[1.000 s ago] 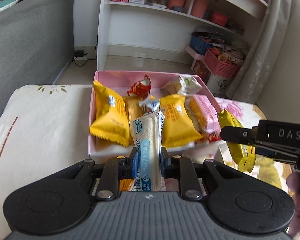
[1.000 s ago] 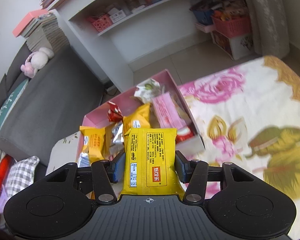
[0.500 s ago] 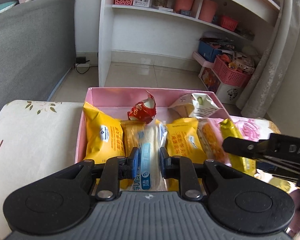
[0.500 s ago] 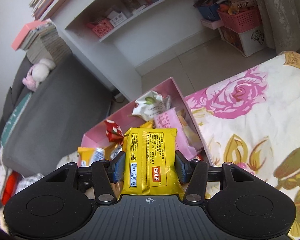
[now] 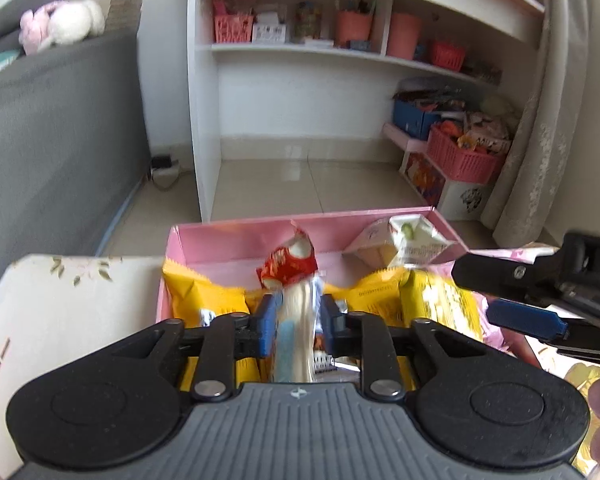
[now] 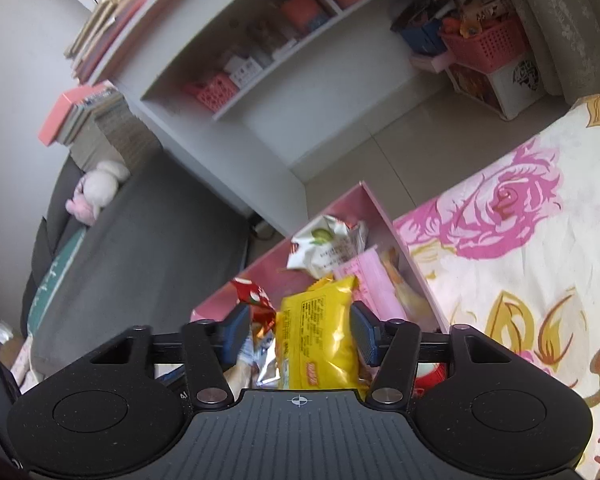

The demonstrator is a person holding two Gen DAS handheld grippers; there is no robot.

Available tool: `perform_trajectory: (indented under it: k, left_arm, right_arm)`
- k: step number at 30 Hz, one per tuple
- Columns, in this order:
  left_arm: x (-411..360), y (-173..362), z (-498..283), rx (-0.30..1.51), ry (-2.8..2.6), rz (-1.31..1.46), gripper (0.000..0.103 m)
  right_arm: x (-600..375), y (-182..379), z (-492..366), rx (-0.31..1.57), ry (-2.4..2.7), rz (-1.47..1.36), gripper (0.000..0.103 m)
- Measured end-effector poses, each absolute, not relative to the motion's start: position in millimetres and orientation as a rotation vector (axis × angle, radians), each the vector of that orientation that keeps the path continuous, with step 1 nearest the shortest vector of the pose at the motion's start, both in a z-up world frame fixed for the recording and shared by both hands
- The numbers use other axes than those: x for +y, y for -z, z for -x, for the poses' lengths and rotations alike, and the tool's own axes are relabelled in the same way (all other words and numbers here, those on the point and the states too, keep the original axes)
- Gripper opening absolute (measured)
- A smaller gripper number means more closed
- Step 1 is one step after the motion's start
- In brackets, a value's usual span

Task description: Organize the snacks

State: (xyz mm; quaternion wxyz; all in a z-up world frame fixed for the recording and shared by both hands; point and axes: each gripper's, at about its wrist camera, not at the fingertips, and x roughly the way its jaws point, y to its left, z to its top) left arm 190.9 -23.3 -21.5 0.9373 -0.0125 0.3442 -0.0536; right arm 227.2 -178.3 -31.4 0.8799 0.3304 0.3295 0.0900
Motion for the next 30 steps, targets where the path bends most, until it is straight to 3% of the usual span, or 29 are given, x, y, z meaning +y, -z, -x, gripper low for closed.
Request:
perform_trajectory:
  k: [1, 3, 7, 19, 30]
  left_arm:
    - [-24, 20, -190, 0.694, 0.112, 0.020, 0.042]
    - [-25, 18, -188, 0.686, 0.127, 0.017, 0.055]
    - [-26, 15, -184, 0.699, 0.144, 0.008, 0.071]
    - [-11, 12, -145, 0.718, 0.147, -0.051, 0.095]
    - [10, 10, -103, 0.798, 0.117, -0.041, 0.103]
  right_arm:
    - [-179, 29, -226, 0.678, -0.190, -0.687, 0.076]
    - [-178, 25, -225, 0.668, -0.186, -0.666, 0.076]
    - [-176, 18, -221, 0.676, -0.171, -0.623, 0.079]
    - [-175, -3, -186, 0.705, -0.116, -0.493, 0.097]
    - [-169, -9, -144, 0.770, -0.053, -0.402, 0.098]
